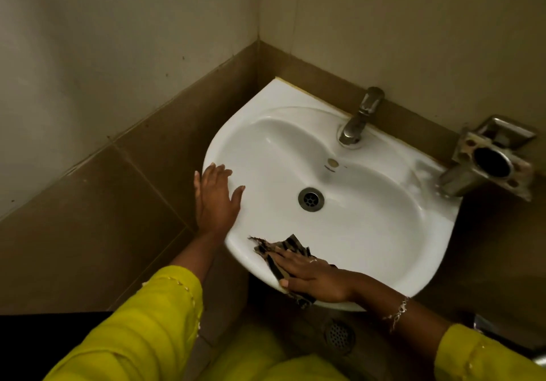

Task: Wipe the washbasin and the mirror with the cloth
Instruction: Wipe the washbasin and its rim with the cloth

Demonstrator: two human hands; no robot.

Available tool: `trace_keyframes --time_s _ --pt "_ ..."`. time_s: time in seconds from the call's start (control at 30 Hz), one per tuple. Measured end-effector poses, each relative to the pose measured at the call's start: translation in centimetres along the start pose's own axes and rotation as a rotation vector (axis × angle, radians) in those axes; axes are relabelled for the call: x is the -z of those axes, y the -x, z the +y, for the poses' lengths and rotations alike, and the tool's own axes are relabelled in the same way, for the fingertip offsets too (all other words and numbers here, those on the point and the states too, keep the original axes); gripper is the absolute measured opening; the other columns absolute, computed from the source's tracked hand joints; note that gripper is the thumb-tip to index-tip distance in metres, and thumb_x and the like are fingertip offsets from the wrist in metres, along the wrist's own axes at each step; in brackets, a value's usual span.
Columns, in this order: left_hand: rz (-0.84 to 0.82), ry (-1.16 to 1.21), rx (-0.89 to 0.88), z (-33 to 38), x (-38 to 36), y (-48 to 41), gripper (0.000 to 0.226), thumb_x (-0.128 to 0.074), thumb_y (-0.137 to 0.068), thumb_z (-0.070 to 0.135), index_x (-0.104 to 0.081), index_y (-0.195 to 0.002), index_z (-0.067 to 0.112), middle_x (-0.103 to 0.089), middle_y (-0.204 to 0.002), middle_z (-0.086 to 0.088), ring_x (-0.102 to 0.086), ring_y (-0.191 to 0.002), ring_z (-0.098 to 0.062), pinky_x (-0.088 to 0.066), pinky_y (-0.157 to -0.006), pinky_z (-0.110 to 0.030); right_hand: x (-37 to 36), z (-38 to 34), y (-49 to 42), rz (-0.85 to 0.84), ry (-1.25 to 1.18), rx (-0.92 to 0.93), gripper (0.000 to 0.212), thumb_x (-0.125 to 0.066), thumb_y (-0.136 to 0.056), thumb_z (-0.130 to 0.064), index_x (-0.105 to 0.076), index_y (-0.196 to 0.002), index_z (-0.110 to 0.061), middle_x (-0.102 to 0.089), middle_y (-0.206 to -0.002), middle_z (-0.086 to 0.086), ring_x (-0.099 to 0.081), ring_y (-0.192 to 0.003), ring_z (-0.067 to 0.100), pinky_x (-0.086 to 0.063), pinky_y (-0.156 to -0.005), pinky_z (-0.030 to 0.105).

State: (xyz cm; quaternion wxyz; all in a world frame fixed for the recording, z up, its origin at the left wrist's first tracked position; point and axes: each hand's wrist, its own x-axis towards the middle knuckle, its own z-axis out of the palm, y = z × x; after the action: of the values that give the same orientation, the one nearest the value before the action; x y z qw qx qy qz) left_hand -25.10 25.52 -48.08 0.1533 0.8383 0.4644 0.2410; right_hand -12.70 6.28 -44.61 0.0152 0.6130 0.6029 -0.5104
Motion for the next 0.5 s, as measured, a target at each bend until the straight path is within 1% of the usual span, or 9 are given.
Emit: trace_keyframes --time_s 0.07,0.17,0.2,0.23,0.27,0.3,0.33,0.4,0.5 --pt "-0.009 0.004 -0.007 -0.1 0.0 0.0 0.041 -0.053 -0.083 0.026 -0.054 -0.116 0.002 -0.052 -0.13 -0.02 -0.035 -0.132 -0.032 -0.013 -0.113 -0.045 -0.1 0.9 1.4 -0.007 0.005 -0.02 0.058 -0.026 -0.099 -0.041 0.006 -0.146 -0.029 0.012 -0.156 -0.008 0.009 -0.143 0.01 0.001 -0.118 0.044" --pt "-0.026 -0.006 0.001 -0.1 -0.1 0.0 0.039 -0.058 -0.085 0.019 -0.052 -0.119 0.002 -0.047 -0.136 -0.018 -0.029 -0.136 -0.03 -0.011 -0.113 -0.041 -0.1 2.6 3.7 -0.001 0.01 -0.032 0.055 -0.026 -0.099 -0.041 0.0 -0.146 -0.031 0.007 -0.153 -0.015 0.005 -0.141 0.004 0.001 -0.118 0.039" --pt "-0.029 -0.011 0.005 0.0 0.0 -0.1 0.04 -0.058 -0.084 0.018 -0.051 -0.12 0.003 -0.046 -0.137 -0.017 -0.028 -0.136 -0.029 -0.01 -0.113 -0.04 0.0 3.3 4.4 -0.007 0.007 -0.048 0.054 -0.025 -0.098 -0.044 -0.002 -0.146 -0.031 0.004 -0.152 -0.018 0.004 -0.139 0.002 0.001 -0.118 0.037" --pt "-0.033 -0.016 0.008 0.0 0.0 -0.2 0.04 -0.058 -0.084 0.017 -0.051 -0.121 0.003 -0.045 -0.138 -0.017 -0.027 -0.137 -0.029 -0.01 -0.113 -0.04 0.1 4.1 5.1 -0.015 0.007 -0.072 0.057 -0.022 -0.095 -0.052 -0.005 -0.146 -0.033 0.002 -0.15 -0.02 0.002 -0.138 -0.001 0.001 -0.118 0.037" --pt "-0.038 -0.022 0.009 0.0 0.0 -0.2 0.04 -0.058 -0.084 0.016 -0.051 -0.121 0.003 -0.045 -0.138 -0.017 -0.026 -0.137 -0.029 -0.009 -0.113 -0.04 0.3 4.8 5.8 -0.017 0.026 -0.091 0.066 -0.017 -0.087 -0.067 -0.008 -0.145 -0.036 0.001 -0.149 -0.023 0.001 -0.136 -0.003 0.001 -0.118 0.038" --pt "-0.042 -0.028 0.007 0.1 0.1 -0.2 0.04 -0.059 -0.083 0.015 -0.051 -0.121 0.003 -0.045 -0.138 -0.017 -0.026 -0.137 -0.029 -0.009 -0.113 -0.04 0.7 5.5 6.4 -0.007 0.069 -0.098 0.082 -0.007 -0.074 -0.081 -0.009 -0.144 -0.038 -0.001 -0.147 -0.024 0.0 -0.134 -0.004 0.001 -0.118 0.038" --pt "-0.047 -0.032 0.004 0.1 0.1 -0.2 0.04 -0.059 -0.083 0.014 -0.052 -0.12 0.002 -0.045 -0.138 -0.017 -0.026 -0.137 -0.029 -0.009 -0.113 -0.041 1.0 6.1 7.0 -0.002 0.122 -0.102 0.097 0.002 -0.061 -0.088 -0.01 -0.144 -0.04 -0.002 -0.148 -0.024 -0.001 -0.133 -0.005 0.001 -0.117 0.037" --pt "-0.051 -0.035 -0.002 0.0 0.1 -0.2 0.039 -0.059 -0.083 0.014 -0.052 -0.119 0.002 -0.047 -0.136 -0.018 -0.027 -0.137 -0.03 -0.01 -0.113 -0.041 1.6 7.3 7.9 0.001 0.233 -0.102 0.112 0.015 -0.049 -0.09 -0.013 -0.144 -0.04 -0.006 -0.154 -0.018 -0.004 -0.139 0.0 -0.001 -0.114 0.035" --pt "-0.047 -0.023 -0.013 -0.2 0.1 -0.2 0.038 -0.059 -0.084 0.02 -0.053 -0.117 0.001 -0.049 -0.133 -0.019 -0.03 -0.135 -0.031 -0.013 -0.112 -0.043 2.8 8.9 8.9 0.009 0.378 -0.118 0.119 0.027 -0.043 -0.087 -0.016 -0.144 -0.041 -0.008 -0.154 -0.02 -0.008 -0.142 0.003 -0.003 -0.107 0.03"
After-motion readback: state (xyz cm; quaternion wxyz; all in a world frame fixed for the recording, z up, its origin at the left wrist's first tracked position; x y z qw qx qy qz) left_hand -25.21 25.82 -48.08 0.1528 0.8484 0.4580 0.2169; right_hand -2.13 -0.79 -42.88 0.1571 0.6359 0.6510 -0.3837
